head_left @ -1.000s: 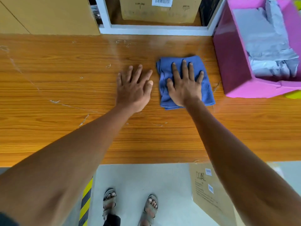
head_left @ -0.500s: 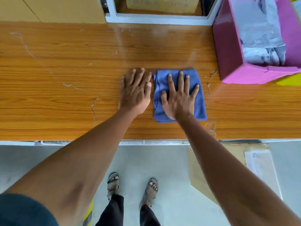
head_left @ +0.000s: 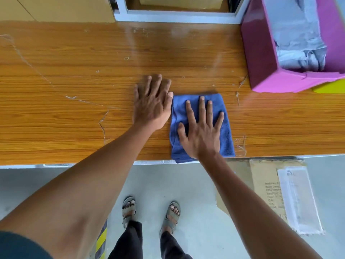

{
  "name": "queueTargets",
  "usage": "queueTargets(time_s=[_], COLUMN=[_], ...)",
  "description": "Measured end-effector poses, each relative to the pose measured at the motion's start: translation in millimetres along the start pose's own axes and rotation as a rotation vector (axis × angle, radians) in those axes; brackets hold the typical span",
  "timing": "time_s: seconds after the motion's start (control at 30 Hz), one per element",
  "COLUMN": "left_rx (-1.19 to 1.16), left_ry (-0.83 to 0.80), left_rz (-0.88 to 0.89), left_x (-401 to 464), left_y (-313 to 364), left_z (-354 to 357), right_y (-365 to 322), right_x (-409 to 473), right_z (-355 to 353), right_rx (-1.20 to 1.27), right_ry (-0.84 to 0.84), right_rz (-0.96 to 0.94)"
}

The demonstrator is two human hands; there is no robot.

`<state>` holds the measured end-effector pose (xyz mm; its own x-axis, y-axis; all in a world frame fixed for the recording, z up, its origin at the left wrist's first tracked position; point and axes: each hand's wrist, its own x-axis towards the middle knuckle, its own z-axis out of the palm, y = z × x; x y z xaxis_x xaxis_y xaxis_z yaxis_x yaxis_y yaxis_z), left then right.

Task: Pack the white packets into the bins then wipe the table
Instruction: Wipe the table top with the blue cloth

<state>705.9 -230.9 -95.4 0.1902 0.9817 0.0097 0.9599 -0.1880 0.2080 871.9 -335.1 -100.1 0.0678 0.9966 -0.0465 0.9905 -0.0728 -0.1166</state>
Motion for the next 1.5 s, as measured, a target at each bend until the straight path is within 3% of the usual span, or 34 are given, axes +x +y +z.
queueTargets(time_s=[0.27, 0.43, 0.57, 0.93, 1.03, 1.27, 1.5], left_rx=[0.009, 0.006, 0.008, -0.012, 0.0, -0.007, 0.001], left_ry=[0.008, 0.001, -0.007, 0.017, 0.013, 0.0, 0.003], left_rz=[0.006, 0.003, 0.005, -0.002, -0.002, 0.012, 0.016], left_x=[3.3, 3.4, 4.5, 3.7, 4.0, 4.3, 5.3], left_y=[2.3, 0.3, 1.5, 2.1, -0.6, 0.5, 0.4], left_z=[1.2, 1.7, 1.4, 5.3, 5.0, 1.8, 4.2], right_y=[10.5, 4.5, 4.4, 70.2, 73.3, 68.4, 86.2], right_x=[120.8, 47.0, -5.3, 194.5, 191.6, 76.0, 186.9], right_z=[-13.0, -5.2, -5.2, -35.1, -32.3, -21.8, -35.0], right_rx=[-0.024, 0.012, 0.02, -0.048, -0.026, -0.022, -0.019], right_ry=[-0.044, 0.028, -0.025, -0.105, -0.095, -0.024, -0.057], right_rz=[0.058, 0.017, 0.003, -0.035, -0.003, 0.107, 0.152])
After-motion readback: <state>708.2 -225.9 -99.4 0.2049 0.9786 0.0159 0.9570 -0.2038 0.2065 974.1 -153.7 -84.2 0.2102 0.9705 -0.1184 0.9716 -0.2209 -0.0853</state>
